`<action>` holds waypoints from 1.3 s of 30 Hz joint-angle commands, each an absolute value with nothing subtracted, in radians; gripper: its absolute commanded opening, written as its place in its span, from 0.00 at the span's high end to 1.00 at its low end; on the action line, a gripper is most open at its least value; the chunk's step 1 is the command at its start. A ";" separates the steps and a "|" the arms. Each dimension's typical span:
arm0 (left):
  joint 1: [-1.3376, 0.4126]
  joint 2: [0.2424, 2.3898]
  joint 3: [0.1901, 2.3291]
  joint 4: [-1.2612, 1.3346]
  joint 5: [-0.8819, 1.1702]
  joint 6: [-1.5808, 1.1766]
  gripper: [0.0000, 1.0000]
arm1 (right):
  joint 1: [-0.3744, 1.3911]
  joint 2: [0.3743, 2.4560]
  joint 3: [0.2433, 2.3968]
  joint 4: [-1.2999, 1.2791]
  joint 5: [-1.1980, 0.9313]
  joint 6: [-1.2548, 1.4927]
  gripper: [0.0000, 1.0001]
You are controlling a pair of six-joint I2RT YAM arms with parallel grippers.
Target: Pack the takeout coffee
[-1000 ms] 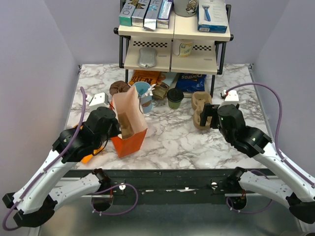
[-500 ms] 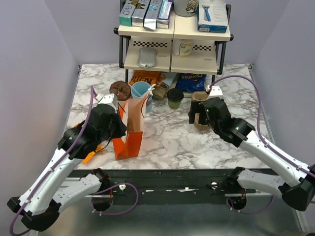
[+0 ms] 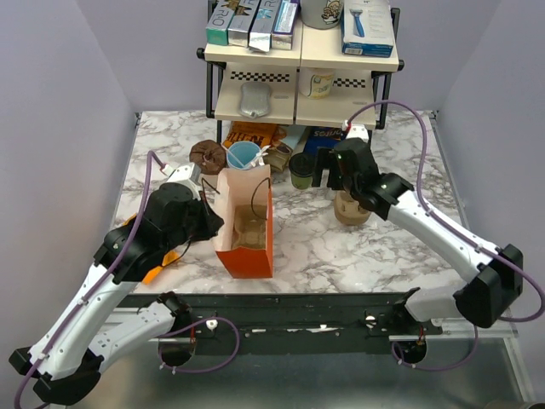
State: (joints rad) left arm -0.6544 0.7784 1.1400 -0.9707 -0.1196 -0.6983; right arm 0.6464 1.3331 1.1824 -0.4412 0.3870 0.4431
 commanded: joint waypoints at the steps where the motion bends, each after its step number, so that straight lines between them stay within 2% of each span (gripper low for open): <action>1: -0.649 0.742 1.089 -0.939 -0.190 -0.798 1.00 | 0.604 1.443 1.296 -0.425 0.333 0.471 0.02; 7: -0.650 0.722 1.048 -0.928 -0.201 -0.811 1.00 | 0.568 1.616 1.422 -0.474 0.290 0.455 0.12; 8: -0.649 0.721 1.045 -0.933 -0.202 -0.815 0.97 | 0.558 1.629 1.442 -0.472 0.279 0.460 0.16; 13: -0.649 0.718 1.054 -0.953 -0.235 -0.818 0.71 | 0.529 1.695 1.479 -0.483 0.239 0.463 0.25; 14: -0.650 0.713 1.055 -0.954 -0.242 -0.812 0.63 | 0.528 1.707 1.479 -0.482 0.247 0.463 0.30; 15: -0.649 0.697 1.054 -0.950 -0.250 -0.808 0.37 | 0.525 1.713 1.482 -0.483 0.258 0.462 0.31; 18: -0.650 0.667 1.057 -0.939 -0.265 -0.792 0.10 | 0.517 1.741 1.486 -0.482 0.252 0.456 0.37; 20: -0.649 0.657 1.061 -0.939 -0.279 -0.785 0.02 | 0.517 1.753 1.499 -0.473 0.239 0.437 0.38; 27: -0.650 0.629 1.104 -0.983 -0.370 -0.761 0.01 | 0.515 1.810 1.520 -0.451 0.264 0.443 0.39; 39: -0.650 0.626 1.077 -0.986 -0.390 -0.753 0.02 | 0.514 1.870 1.522 -0.396 0.316 0.482 0.43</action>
State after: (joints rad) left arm -0.6544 0.6209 1.0752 -0.9756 -0.3466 -0.7677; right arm 0.5213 1.8378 1.4921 -0.4271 0.2775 0.4595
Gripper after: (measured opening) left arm 0.988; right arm 0.576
